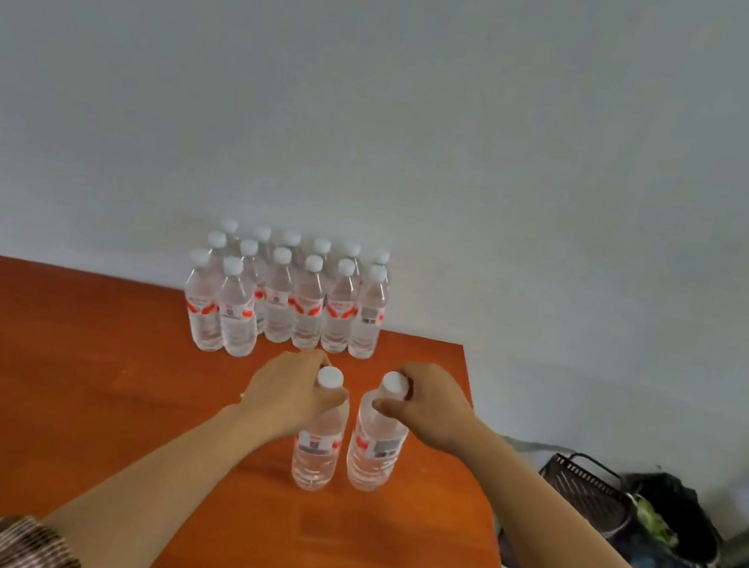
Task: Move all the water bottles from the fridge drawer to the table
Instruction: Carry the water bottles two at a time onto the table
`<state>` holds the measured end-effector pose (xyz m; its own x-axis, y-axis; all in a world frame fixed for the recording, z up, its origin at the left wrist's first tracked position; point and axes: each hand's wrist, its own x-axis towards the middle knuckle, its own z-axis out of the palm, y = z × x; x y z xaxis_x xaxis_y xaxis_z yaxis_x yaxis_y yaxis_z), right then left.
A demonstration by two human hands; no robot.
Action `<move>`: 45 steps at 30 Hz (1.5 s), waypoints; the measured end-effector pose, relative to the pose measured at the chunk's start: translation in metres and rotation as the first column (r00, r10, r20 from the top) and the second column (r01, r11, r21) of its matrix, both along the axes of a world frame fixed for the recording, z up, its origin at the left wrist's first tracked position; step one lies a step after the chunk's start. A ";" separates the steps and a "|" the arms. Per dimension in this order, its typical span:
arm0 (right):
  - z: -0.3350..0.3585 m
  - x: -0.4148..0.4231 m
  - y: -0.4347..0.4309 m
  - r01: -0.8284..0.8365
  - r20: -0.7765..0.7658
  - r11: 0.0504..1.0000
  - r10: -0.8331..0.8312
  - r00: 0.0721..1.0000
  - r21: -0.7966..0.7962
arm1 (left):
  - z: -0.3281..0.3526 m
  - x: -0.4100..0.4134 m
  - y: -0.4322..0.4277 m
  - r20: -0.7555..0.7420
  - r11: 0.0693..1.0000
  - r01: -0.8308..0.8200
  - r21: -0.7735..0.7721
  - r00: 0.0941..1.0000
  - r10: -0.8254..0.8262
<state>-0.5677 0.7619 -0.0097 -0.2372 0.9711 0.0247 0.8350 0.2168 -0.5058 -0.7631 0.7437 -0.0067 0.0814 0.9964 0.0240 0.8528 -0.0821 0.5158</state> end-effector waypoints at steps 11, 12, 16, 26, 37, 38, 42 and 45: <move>-0.017 -0.098 0.129 0.115 -0.049 0.985 -0.123 0.991 -0.129 | -0.023 -0.091 0.136 -0.057 0.994 0.107 -0.008 0.993 -0.107; -0.020 -0.105 0.138 0.135 -0.065 0.980 -0.146 0.987 -0.149 | -0.025 -0.097 0.146 -0.066 0.995 0.103 -0.012 0.992 -0.104; -0.028 -0.126 0.169 0.212 -0.108 0.955 -0.237 0.965 -0.206 | -0.032 -0.114 0.181 -0.096 0.994 0.100 -0.032 0.990 -0.103; -0.040 -0.159 0.219 0.272 -0.139 0.940 -0.303 0.943 -0.206 | -0.041 -0.129 0.236 -0.013 0.989 0.096 -0.113 0.995 -0.099; -0.050 -0.168 0.236 0.305 -0.235 0.914 -0.369 0.899 -0.267 | -0.040 -0.132 0.255 0.002 0.996 0.035 -0.087 0.999 -0.035; -0.050 -0.169 0.237 0.303 -0.238 0.914 -0.368 0.899 -0.270 | -0.041 -0.133 0.255 0.000 0.996 0.037 -0.083 0.999 -0.037; -0.052 -0.169 0.239 0.304 -0.235 0.912 -0.370 0.899 -0.274 | -0.043 -0.135 0.257 0.031 0.997 0.030 -0.077 0.999 -0.028; -0.049 -0.167 0.241 0.272 -0.198 0.923 -0.330 0.923 -0.271 | -0.044 -0.135 0.257 0.042 0.997 0.044 -0.069 0.998 -0.041</move>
